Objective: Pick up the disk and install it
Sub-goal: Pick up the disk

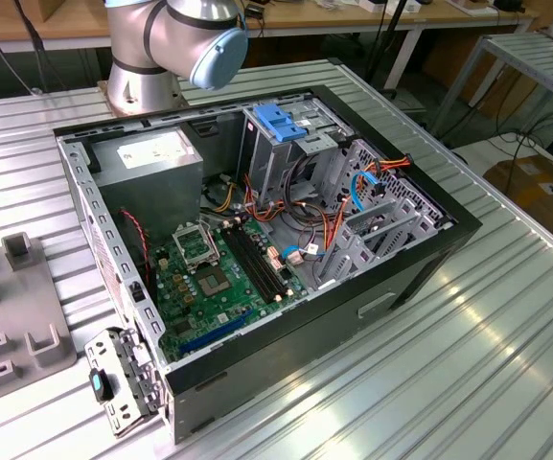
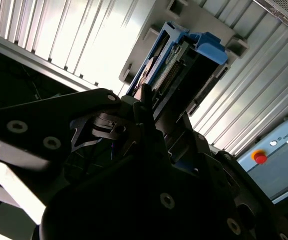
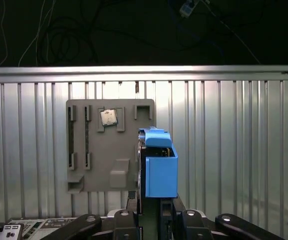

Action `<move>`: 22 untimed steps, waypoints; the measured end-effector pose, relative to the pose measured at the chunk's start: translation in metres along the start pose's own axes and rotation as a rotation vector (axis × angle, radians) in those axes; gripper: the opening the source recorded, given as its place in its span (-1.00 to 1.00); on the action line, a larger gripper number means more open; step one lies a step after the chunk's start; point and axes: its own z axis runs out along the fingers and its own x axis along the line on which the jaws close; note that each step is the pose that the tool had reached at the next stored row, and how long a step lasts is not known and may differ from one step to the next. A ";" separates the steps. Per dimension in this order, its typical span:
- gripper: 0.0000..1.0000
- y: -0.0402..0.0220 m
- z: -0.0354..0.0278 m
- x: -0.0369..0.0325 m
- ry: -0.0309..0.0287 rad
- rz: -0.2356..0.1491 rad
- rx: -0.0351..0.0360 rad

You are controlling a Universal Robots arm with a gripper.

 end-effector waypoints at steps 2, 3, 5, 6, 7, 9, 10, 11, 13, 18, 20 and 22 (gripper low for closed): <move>-0.30 -0.0007 0.0000 0.0000 0.0000 0.000 -0.0001; -0.30 -0.0012 0.0000 0.0000 0.0000 0.000 0.0000; -0.30 -0.0019 0.0000 0.0000 0.0000 0.000 0.0000; -0.30 -0.0021 0.0000 0.0000 0.0000 0.000 0.0000; -0.30 -0.0022 0.0000 -0.0001 0.0000 0.000 0.0000; -0.30 -0.0024 0.0000 -0.0001 0.0001 0.000 -0.0001; -0.30 -0.0025 0.0000 -0.0001 0.0000 0.000 0.0000; -0.30 -0.0026 0.0000 0.0000 0.0000 0.000 0.0000; -0.30 -0.0026 0.0000 -0.0001 0.0001 0.000 -0.0001; -0.30 -0.0035 0.0000 -0.0001 0.0000 0.000 -0.0001; -0.30 -0.0049 0.0001 -0.0001 0.0000 0.000 0.0000; -0.30 -0.0073 0.0000 -0.0002 0.0000 0.000 -0.0001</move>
